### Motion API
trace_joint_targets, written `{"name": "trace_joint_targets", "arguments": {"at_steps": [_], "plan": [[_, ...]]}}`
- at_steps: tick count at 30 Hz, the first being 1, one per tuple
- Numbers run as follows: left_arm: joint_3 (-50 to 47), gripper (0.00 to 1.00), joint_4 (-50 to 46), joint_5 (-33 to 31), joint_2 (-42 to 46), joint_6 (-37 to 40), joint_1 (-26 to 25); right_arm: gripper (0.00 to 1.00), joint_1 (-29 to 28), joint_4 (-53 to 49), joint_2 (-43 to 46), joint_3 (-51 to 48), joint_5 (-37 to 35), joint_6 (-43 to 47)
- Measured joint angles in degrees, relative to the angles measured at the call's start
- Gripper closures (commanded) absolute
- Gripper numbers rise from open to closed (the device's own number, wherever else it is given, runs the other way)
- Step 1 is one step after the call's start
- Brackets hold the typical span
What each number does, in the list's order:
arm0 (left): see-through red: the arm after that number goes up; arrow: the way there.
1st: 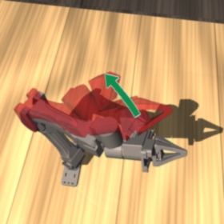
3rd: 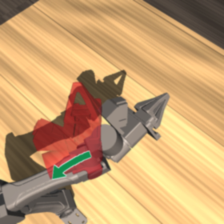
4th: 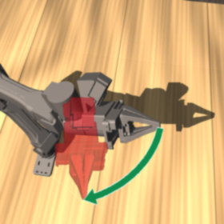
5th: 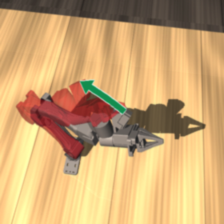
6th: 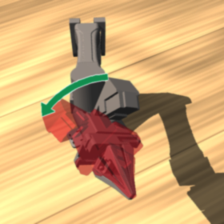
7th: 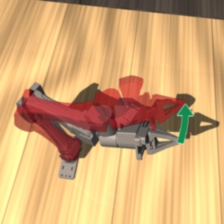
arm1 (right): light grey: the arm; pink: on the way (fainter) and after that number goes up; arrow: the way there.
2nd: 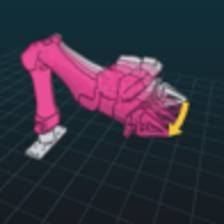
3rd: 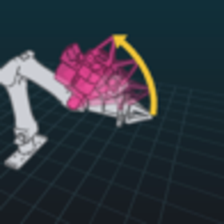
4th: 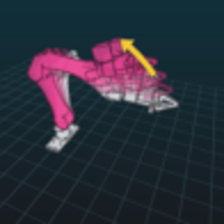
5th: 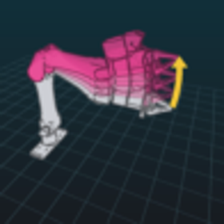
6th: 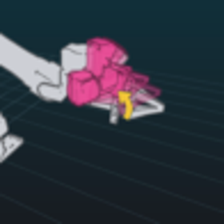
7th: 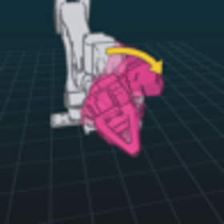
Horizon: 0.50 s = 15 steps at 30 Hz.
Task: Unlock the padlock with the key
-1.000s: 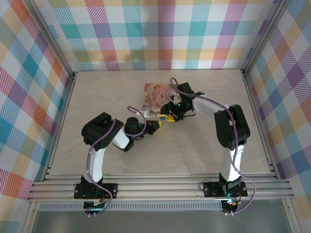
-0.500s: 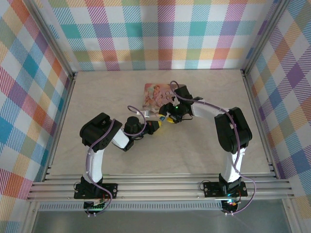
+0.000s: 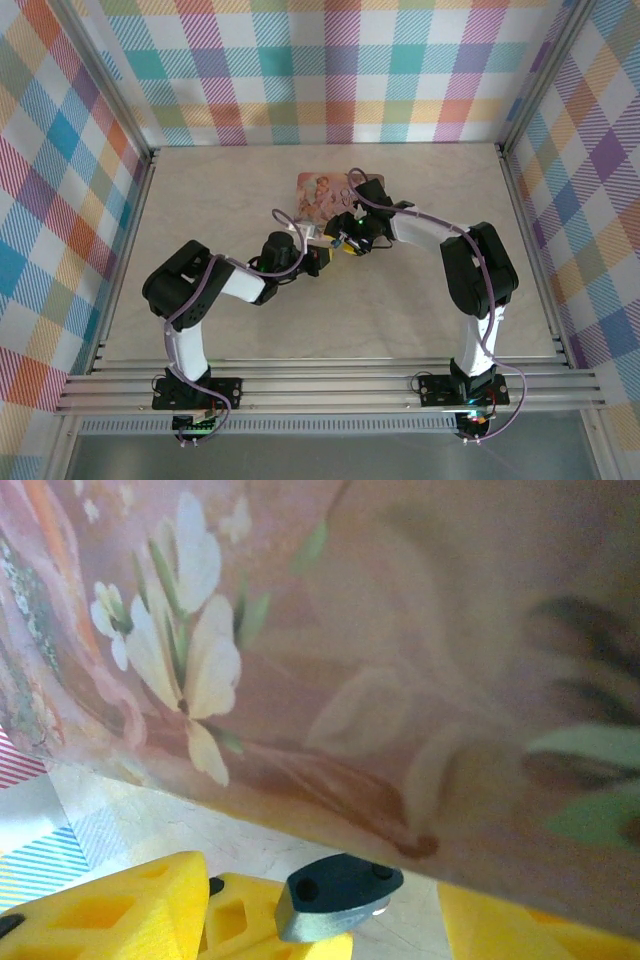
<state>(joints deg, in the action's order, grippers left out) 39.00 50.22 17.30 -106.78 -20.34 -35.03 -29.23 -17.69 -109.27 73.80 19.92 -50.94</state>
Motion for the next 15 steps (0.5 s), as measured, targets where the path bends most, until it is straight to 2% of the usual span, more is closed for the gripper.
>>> {"name": "trace_joint_targets", "arguments": {"at_steps": [2,8,12,15], "plan": [[0.6,1.00,-2.6,-0.8,0.7,2.1,-0.5,0.38,0.0,-1.3,0.0,0.6,0.0,-0.5],[1.9,1.00,-8.8,-3.8,2.3,7.3,-1.9,0.60,0.1,-3.7,0.0,1.4,0.0,-1.1],[2.2,1.00,-11.0,-5.1,3.4,9.4,-2.1,0.60,0.1,-4.6,0.0,1.7,0.0,-1.1],[2.4,1.00,-12.3,-6.0,3.8,10.3,-2.6,0.55,0.1,-4.8,0.0,1.8,0.0,-1.1]]}}
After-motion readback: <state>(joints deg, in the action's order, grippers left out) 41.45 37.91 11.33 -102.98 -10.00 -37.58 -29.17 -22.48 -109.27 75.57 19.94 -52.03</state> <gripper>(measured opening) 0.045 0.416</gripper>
